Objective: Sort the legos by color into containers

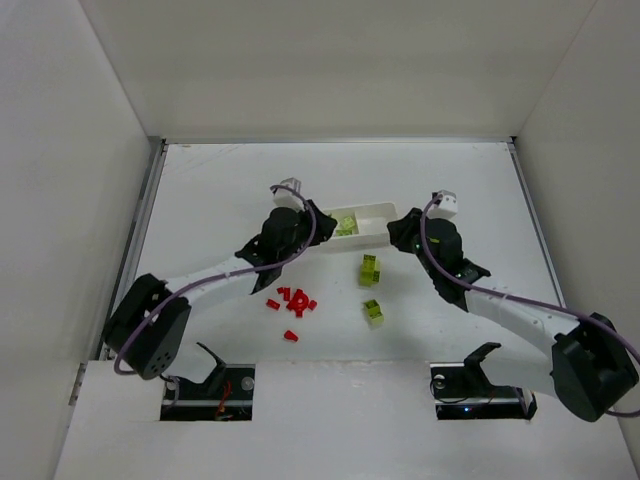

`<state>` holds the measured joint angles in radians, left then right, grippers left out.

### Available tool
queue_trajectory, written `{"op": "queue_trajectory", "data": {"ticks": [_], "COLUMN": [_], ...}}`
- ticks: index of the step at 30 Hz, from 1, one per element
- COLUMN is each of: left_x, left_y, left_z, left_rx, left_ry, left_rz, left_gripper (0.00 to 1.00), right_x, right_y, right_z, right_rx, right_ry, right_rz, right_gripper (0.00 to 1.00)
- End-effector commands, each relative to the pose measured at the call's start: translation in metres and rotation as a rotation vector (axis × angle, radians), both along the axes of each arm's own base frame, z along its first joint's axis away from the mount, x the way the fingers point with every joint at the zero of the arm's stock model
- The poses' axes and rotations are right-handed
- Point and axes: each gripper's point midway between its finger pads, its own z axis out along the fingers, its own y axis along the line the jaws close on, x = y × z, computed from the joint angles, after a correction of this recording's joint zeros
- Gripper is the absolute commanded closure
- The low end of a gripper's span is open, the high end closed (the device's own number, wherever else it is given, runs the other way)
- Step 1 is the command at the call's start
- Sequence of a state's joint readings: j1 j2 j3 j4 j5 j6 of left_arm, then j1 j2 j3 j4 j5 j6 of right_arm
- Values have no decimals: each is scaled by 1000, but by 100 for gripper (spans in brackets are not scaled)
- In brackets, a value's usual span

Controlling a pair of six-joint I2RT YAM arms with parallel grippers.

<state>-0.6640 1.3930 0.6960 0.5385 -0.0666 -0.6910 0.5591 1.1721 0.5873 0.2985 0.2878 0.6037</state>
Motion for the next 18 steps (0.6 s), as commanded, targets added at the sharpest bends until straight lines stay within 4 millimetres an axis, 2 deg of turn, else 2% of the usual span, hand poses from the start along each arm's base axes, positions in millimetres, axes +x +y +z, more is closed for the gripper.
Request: {"op": "queue_trajectory", "data": {"ticks": [1,4,10,14,18], "left_x": [23,37,55,62,64], "left_y": [-11,-22,-36,-41,-47], "left_z": [-4,-16,-28,-36,-43], "left_rx": [190,275,364,395,407], "left_ry": [-53,-46,-46,-35,-29], "left_rz": [8,6,9,13,6], "left_gripper": [81,81,77,70,58], "right_x": [-10,-12,-16,-18,-22], "right_y": [-11,-17,-10,-9,-2], "right_z": [4,-1,-4,0,0], "right_rx": [-5,-7,-11,-10,-30], "right_ry": [-30,-38,-51,-63,-66], "right_rz": [-21,-51,-30,-26,1], "right_gripper": [68,66,59,51,46]}}
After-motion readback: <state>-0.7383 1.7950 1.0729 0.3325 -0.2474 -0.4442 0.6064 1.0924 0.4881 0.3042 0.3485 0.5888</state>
